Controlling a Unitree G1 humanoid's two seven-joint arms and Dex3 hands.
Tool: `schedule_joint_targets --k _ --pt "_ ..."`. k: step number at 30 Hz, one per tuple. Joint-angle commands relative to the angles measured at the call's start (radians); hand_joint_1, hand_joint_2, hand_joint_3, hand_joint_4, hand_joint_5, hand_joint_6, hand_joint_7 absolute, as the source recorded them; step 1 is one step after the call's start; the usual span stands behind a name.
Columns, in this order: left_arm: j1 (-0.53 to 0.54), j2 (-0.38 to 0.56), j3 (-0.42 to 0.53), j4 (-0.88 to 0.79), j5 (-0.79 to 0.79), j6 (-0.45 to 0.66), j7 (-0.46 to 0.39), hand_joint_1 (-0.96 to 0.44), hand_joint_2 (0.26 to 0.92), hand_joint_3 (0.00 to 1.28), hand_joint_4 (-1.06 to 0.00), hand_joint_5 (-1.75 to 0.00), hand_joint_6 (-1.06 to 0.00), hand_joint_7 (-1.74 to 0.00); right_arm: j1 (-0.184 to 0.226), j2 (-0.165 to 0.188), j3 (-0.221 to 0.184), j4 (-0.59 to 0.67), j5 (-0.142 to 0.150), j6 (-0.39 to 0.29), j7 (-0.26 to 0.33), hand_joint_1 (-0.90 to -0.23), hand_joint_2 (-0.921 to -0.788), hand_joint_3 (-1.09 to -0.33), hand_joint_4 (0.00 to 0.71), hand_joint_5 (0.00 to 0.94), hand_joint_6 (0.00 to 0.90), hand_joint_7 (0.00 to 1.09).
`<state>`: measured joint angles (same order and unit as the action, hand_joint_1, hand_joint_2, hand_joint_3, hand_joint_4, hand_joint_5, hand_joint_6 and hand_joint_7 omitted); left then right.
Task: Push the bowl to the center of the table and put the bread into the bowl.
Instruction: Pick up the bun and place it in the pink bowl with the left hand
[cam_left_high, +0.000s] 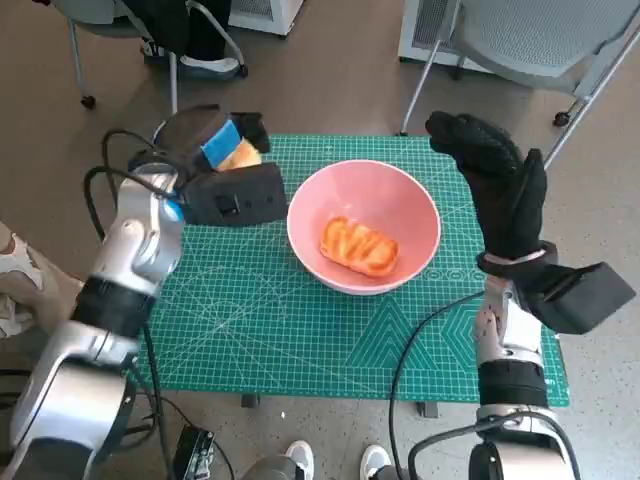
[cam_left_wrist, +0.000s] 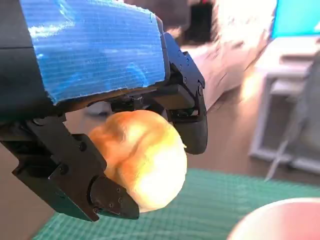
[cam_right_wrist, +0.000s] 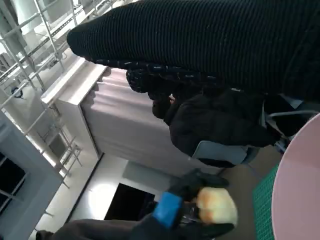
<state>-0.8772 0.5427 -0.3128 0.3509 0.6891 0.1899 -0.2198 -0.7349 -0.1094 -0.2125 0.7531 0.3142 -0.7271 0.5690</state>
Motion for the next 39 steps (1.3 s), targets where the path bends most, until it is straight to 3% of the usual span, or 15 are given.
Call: schedule_joint_targets --k 1,6,13,23,29,39 --pt "0.036 0.041 0.047 -0.148 -0.005 0.033 -0.051 0.00 0.764 0.28 -0.77 -1.21 -0.74 -0.95 0.003 0.011 0.002 0.040 0.009 0.001 0.015 -0.681 -0.921 -0.811 0.178 0.001 0.001 0.52" --pt "0.047 0.035 0.057 -0.194 -0.001 0.042 -0.072 0.00 0.763 0.27 -0.79 -1.16 -0.73 -1.00 -0.002 0.010 -0.001 0.052 0.011 -0.005 0.021 -0.681 -0.921 -0.811 0.178 0.001 0.001 0.52" --pt "0.032 0.009 0.054 -0.196 -0.013 0.027 -0.077 0.00 0.842 0.12 -0.81 -1.05 -0.71 -1.07 -0.002 0.008 -0.004 0.052 0.016 -0.007 0.026 -0.677 -0.921 -0.813 0.177 0.000 0.000 0.52" --pt "-0.044 -0.122 -0.034 -0.144 0.027 0.039 -0.073 0.00 0.876 0.07 -0.82 -1.02 -0.68 -1.11 -0.006 0.007 -0.008 0.065 0.013 -0.011 0.025 -0.673 -0.921 -0.817 0.177 0.000 0.000 0.52" --pt "-0.120 -0.207 -0.093 -0.019 0.028 -0.005 -0.061 0.00 0.913 0.03 -0.78 -1.06 -0.64 -1.15 -0.004 0.011 -0.008 0.070 0.012 -0.020 0.022 -0.669 -0.921 -0.819 0.177 0.001 0.000 0.52" --pt "-0.208 -0.249 -0.123 0.200 0.008 -0.134 -0.030 0.00 0.917 0.05 -0.71 -1.22 -0.67 -1.06 0.019 0.009 -0.012 0.046 0.013 -0.025 0.015 -0.665 -0.921 -0.818 0.178 0.001 0.000 0.52"
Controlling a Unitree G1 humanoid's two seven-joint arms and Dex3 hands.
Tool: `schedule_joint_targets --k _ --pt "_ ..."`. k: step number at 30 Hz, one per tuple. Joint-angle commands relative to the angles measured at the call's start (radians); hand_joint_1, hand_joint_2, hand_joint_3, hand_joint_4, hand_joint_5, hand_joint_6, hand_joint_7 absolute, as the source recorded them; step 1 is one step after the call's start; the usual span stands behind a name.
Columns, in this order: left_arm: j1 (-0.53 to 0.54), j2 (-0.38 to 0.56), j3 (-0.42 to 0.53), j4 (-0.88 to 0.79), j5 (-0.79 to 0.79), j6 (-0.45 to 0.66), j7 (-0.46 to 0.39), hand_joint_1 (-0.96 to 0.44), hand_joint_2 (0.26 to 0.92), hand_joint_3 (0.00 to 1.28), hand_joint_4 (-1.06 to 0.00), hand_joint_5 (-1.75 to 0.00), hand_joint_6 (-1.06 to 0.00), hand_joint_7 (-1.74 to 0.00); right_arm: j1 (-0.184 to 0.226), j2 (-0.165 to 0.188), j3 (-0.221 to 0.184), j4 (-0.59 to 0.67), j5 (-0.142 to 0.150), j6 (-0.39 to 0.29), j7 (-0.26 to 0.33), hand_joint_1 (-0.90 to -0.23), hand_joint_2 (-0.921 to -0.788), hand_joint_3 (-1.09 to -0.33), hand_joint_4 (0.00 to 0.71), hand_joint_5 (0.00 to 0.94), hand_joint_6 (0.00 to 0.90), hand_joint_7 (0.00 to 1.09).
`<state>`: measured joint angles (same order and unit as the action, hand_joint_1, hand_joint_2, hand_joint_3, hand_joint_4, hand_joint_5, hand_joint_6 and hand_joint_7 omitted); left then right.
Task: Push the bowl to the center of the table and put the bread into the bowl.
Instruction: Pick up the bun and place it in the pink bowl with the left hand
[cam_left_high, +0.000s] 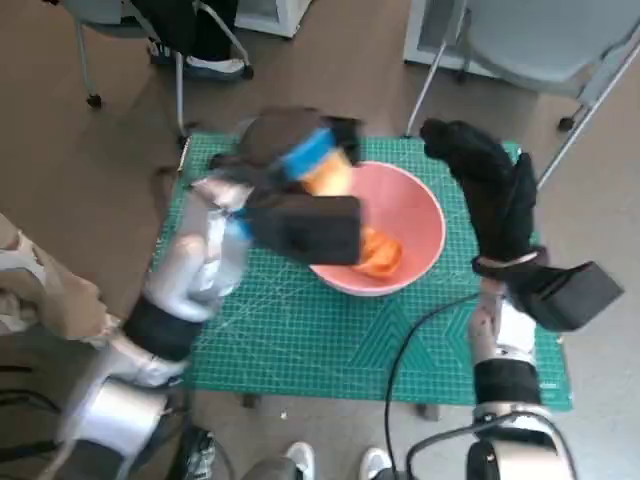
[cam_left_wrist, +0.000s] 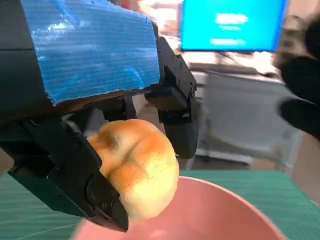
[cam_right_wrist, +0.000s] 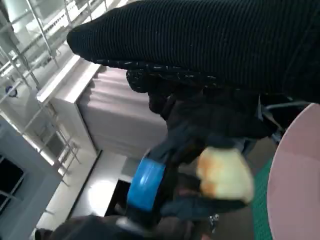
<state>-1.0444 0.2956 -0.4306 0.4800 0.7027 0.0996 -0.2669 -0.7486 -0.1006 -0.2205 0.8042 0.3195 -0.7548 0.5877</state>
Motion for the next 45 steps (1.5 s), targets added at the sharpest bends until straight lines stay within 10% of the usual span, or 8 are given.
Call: schedule_joint_targets --k 1,20,24,27,30,45 --pt "-0.045 -0.004 -0.006 0.084 -0.007 -0.052 0.019 0.00 0.917 0.05 -0.70 -1.24 -0.67 -1.03 0.035 0.000 -0.005 -0.008 0.008 0.004 -0.005 -0.664 -0.921 -0.817 0.180 0.002 0.000 0.52" --pt "-0.096 -0.052 0.000 0.257 -0.026 -0.092 0.034 0.00 0.917 0.06 -0.68 -1.30 -0.68 -0.98 0.055 -0.004 -0.005 -0.041 -0.009 0.017 -0.044 -0.669 -0.921 -0.812 0.179 0.001 0.001 0.52" --pt "-0.086 -0.046 0.003 0.249 -0.054 -0.083 -0.041 0.18 0.920 0.11 -0.64 -1.32 -0.52 -0.74 0.055 -0.004 -0.002 -0.040 -0.016 0.014 -0.051 -0.670 -0.921 -0.812 0.179 0.001 0.002 0.52" --pt "-0.090 -0.035 -0.002 0.234 -0.081 -0.052 -0.155 0.03 0.839 0.12 -0.28 -0.49 -0.25 -0.30 0.055 -0.004 0.000 -0.038 -0.018 0.013 -0.054 -0.671 -0.921 -0.812 0.179 0.001 0.002 0.52" --pt "-0.129 -0.031 -0.003 0.272 -0.110 -0.041 -0.270 -0.16 0.762 0.09 -0.09 -0.16 -0.13 -0.12 0.053 -0.004 0.003 -0.036 -0.020 0.013 -0.057 -0.671 -0.921 -0.812 0.179 0.001 0.003 0.52" --pt "-0.107 -0.021 0.009 0.274 -0.132 -0.069 -0.276 -0.48 0.734 0.04 0.00 0.00 -0.03 -0.01 0.049 -0.007 0.010 -0.031 -0.012 0.014 -0.046 -0.671 -0.921 -0.813 0.183 0.002 0.003 0.52"
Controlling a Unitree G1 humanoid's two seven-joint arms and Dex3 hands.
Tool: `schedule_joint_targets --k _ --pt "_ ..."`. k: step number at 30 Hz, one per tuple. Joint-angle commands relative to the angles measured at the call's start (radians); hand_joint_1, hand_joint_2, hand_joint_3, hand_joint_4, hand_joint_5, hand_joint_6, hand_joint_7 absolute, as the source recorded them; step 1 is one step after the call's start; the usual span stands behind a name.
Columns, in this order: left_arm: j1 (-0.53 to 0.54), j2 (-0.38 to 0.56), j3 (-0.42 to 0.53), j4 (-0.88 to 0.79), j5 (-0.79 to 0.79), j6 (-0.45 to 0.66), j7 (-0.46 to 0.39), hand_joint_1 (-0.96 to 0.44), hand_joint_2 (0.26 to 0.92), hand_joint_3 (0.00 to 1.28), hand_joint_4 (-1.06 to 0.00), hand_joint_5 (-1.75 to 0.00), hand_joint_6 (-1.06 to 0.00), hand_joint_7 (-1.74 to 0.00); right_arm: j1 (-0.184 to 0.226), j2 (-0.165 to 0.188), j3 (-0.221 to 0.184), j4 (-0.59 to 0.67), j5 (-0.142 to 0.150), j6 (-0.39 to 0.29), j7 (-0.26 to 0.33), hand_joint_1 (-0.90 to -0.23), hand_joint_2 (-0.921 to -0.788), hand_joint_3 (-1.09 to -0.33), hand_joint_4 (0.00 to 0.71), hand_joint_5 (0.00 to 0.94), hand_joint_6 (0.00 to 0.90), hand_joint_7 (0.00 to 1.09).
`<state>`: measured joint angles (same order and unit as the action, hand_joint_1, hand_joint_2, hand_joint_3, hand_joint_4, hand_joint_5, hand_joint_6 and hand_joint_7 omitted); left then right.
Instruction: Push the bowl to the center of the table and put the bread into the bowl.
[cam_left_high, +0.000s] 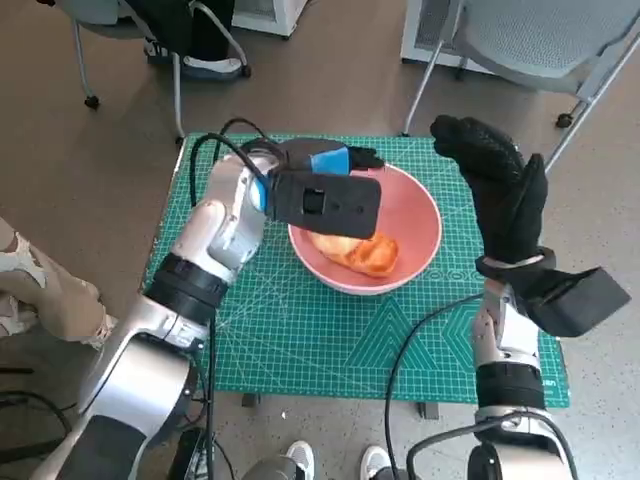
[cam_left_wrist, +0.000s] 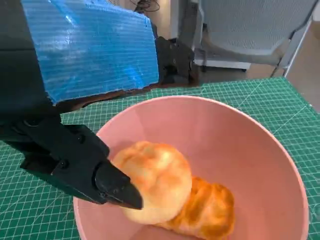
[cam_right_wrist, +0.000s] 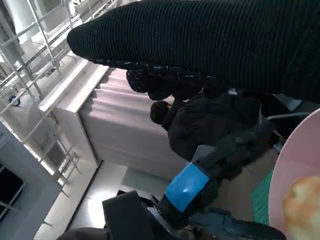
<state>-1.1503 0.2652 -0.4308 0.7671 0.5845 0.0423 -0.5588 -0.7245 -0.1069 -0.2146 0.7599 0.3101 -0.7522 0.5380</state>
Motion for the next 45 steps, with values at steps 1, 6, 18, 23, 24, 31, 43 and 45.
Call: schedule_joint_targets --k 1,6,18,23,24,31,43,45 --pt "0.002 0.010 0.010 -0.016 -0.015 -0.014 0.021 -0.48 0.735 0.03 0.00 0.00 -0.03 -0.01 0.024 -0.001 0.004 0.014 -0.002 0.011 0.005 -0.670 -0.921 -0.813 0.184 0.003 0.003 0.52" --pt "0.018 0.014 0.020 -0.019 -0.018 -0.022 0.056 -0.48 0.746 0.03 0.00 0.00 -0.03 -0.01 0.023 0.001 0.006 0.016 0.001 0.011 0.010 -0.670 -0.921 -0.813 0.186 0.003 0.003 0.52" --pt "0.154 0.058 0.219 -0.113 -0.224 -0.194 0.166 -0.48 0.795 0.04 0.00 0.00 -0.06 -0.02 0.033 0.005 0.014 -0.023 0.002 0.018 0.008 -0.670 -0.921 -0.813 0.186 0.003 0.003 0.52" --pt "0.241 -0.017 0.405 -0.051 -0.499 -0.450 0.191 -0.52 0.842 0.05 0.00 0.00 -0.10 -0.04 0.051 0.012 0.027 -0.084 -0.003 0.032 -0.004 -0.672 -0.921 -0.813 0.186 0.003 0.003 0.52" --pt "0.250 -0.032 0.430 -0.041 -0.544 -0.482 0.180 -0.53 0.853 0.05 0.00 0.00 -0.11 -0.04 0.055 0.012 0.029 -0.096 -0.004 0.035 -0.007 -0.673 -0.921 -0.813 0.186 0.002 0.003 0.52" --pt "0.353 -0.140 0.574 -0.079 -0.863 -0.544 0.028 -0.57 0.915 0.09 -0.03 -0.01 -0.16 -0.06 0.066 0.023 0.053 -0.183 -0.013 0.058 -0.032 -0.685 -0.921 -0.807 0.173 0.000 0.003 0.52" --pt "0.479 -0.134 0.585 -0.210 -0.934 -0.588 -0.055 -0.62 0.921 0.16 -0.04 -0.01 -0.16 -0.05 0.052 0.039 0.084 -0.193 -0.020 0.034 -0.037 -0.688 -0.921 -0.789 0.172 0.001 0.017 0.52" --pt "0.494 -0.137 0.585 -0.222 -0.937 -0.588 -0.057 -0.61 0.921 0.16 -0.04 -0.01 -0.16 -0.05 0.045 0.041 0.086 -0.175 -0.022 0.018 -0.033 -0.686 -0.921 -0.786 0.172 0.001 0.020 0.52"
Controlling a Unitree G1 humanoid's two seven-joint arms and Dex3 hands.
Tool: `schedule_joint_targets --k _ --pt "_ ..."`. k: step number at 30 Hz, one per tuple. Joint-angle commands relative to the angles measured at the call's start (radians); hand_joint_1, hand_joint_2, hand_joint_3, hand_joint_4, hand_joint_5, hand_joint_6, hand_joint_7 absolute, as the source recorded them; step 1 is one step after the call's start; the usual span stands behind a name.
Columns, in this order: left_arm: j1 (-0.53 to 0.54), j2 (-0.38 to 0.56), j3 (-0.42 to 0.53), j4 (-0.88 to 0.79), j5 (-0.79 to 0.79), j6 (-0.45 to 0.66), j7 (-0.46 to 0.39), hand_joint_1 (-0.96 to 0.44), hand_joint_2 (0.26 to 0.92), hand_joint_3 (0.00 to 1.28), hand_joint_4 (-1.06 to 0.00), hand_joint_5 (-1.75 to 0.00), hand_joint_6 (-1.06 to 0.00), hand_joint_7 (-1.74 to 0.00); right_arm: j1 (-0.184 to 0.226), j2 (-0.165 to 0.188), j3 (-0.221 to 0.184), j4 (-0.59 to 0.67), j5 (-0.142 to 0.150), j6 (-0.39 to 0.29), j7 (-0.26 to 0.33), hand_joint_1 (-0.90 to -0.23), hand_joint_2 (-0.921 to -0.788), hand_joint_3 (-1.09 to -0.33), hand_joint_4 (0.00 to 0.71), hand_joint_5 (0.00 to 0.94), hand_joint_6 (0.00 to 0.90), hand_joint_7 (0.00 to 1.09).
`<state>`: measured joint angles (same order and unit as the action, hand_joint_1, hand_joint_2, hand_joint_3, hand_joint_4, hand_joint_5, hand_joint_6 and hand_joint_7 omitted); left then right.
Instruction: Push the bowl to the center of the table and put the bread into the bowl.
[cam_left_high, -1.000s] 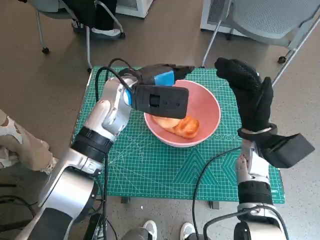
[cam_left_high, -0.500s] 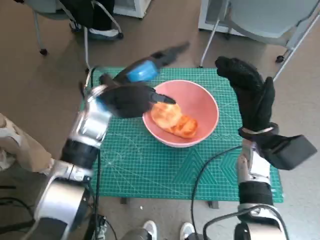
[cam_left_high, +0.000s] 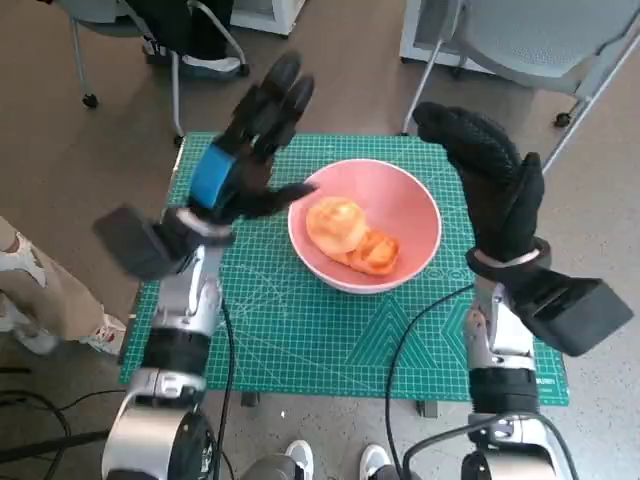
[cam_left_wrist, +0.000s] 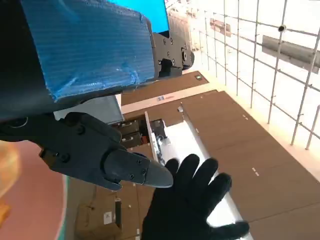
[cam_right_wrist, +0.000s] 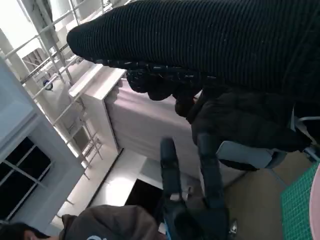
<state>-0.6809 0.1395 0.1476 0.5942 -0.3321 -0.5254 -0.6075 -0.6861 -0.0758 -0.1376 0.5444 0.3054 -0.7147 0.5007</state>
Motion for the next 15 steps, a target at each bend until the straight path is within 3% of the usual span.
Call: schedule_joint_targets --k 1,15 --pt "0.030 -0.012 0.007 -0.049 -0.021 -0.022 -0.010 -0.61 0.921 0.17 -0.04 -0.01 -0.16 -0.05 0.003 0.010 0.010 0.051 -0.018 -0.028 0.006 -0.685 -0.921 -0.784 0.172 0.001 0.021 0.52" --pt "0.051 -0.036 0.030 0.041 -0.031 -0.100 -0.023 -0.62 0.921 0.15 -0.03 0.00 -0.17 -0.06 -0.033 0.005 0.018 0.166 -0.021 -0.118 0.032 -0.677 -0.921 -0.773 0.175 0.002 0.027 0.51"
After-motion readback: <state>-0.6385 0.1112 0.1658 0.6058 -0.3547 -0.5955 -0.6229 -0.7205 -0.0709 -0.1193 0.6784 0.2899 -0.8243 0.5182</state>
